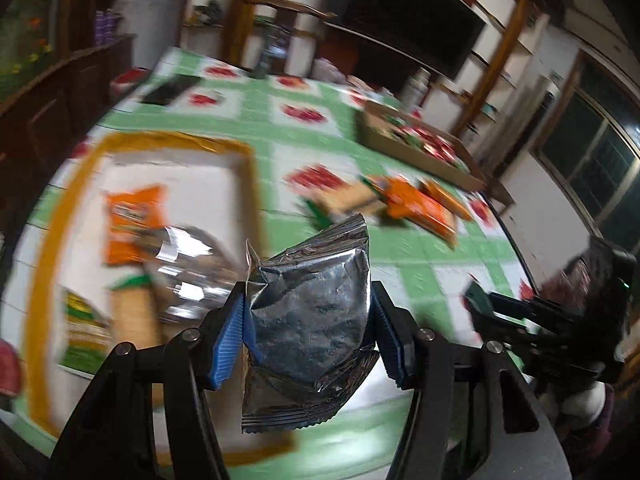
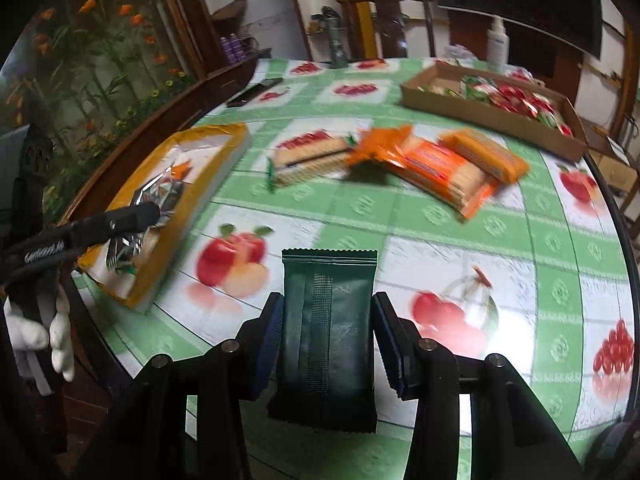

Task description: Organize snacks

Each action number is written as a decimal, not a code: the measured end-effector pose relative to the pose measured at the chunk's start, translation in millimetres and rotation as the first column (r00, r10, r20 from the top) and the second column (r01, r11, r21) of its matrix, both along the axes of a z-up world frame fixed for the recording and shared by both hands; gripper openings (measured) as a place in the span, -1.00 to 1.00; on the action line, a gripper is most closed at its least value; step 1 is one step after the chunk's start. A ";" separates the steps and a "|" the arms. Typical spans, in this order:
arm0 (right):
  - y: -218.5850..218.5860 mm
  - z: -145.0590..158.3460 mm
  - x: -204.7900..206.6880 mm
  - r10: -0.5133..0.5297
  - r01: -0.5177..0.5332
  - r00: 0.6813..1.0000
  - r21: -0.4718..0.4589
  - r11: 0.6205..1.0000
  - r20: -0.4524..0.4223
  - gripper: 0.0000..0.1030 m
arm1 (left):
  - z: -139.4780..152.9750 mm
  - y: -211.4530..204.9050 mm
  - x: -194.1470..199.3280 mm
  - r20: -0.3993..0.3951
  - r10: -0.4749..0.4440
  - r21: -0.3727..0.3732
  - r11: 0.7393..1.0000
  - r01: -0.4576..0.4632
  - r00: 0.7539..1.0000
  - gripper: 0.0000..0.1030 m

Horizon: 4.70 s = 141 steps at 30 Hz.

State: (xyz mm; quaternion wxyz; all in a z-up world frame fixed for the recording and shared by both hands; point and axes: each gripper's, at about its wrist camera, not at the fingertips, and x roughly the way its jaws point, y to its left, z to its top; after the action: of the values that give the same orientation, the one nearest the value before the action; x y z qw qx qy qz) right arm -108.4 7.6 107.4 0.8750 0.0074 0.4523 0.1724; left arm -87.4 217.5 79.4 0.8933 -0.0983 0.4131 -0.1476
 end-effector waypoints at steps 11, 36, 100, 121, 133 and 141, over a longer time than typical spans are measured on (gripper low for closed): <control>109.4 28.6 37.4 0.177 -0.177 0.983 -0.001 0.984 0.039 -0.11 | -8.2 92.9 40.0 -0.045 0.179 -0.049 0.982 -0.181 0.983 0.12; 227.0 -16.9 157.0 0.190 -0.185 0.980 0.091 0.979 -0.056 -0.01 | -44.4 140.7 81.8 -0.117 0.246 -0.178 0.948 -0.264 0.962 0.16; -54.0 -24.1 75.5 -0.150 0.149 0.988 0.032 0.988 0.030 0.26 | -29.8 -69.3 -13.8 -0.096 -0.204 -0.110 0.975 0.193 0.974 0.41; 23.3 -45.8 161.3 -0.013 0.029 0.999 -0.349 0.937 0.048 -0.19 | -39.7 -79.6 -2.2 -0.103 -0.291 -0.079 0.956 0.283 0.951 0.40; -39.1 -33.5 98.3 -0.088 0.078 0.995 -0.228 0.970 -0.036 -0.30 | -44.5 -117.7 6.3 -0.124 -0.351 0.077 0.929 0.362 0.928 0.40; -75.1 -38.0 48.4 -0.124 0.112 0.989 -0.141 0.984 -0.082 -0.29 | -53.3 -167.6 15.7 -0.120 -0.502 0.214 0.830 0.516 0.857 0.40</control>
State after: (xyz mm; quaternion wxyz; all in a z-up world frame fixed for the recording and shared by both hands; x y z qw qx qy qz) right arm -60.0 -67.5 69.4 0.8607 -0.0176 0.5010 0.0886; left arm -71.8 50.0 26.1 0.8143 0.1188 0.4652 -0.3263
